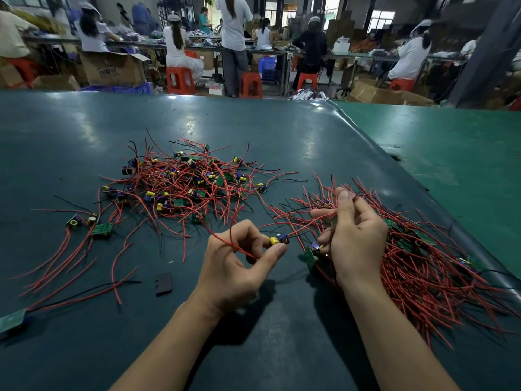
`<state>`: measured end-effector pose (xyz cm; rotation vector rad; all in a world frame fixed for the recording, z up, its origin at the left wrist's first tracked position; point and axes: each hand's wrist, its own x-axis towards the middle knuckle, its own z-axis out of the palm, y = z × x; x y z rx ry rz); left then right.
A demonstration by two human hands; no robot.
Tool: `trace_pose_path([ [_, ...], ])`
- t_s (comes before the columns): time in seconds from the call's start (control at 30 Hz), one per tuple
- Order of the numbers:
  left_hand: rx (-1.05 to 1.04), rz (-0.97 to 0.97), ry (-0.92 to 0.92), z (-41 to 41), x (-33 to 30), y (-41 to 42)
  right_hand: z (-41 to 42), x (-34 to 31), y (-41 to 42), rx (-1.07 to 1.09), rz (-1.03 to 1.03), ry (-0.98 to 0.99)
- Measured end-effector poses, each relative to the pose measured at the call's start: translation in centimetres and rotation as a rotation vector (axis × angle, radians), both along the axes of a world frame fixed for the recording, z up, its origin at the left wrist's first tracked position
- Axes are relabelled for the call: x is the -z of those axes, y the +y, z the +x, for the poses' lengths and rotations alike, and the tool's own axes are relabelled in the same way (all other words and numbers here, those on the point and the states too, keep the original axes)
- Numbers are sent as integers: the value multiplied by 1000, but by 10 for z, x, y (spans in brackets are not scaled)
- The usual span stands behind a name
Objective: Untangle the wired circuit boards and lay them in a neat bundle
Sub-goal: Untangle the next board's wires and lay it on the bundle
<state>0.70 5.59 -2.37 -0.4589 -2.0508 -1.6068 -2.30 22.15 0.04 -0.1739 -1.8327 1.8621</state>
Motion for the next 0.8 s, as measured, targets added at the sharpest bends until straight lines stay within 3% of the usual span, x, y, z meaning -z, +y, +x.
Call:
trace_pose_path([
  [0.5, -14, 2, 32, -1, 1, 2, -4, 4, 3, -31, -25, -39],
  [0.67, -108, 135, 62, -5, -3, 0, -8, 8, 1, -53, -21, -99],
  [0.8, -197, 241, 43, -7, -6, -4, -5, 11, -4, -93, 110, -110],
])
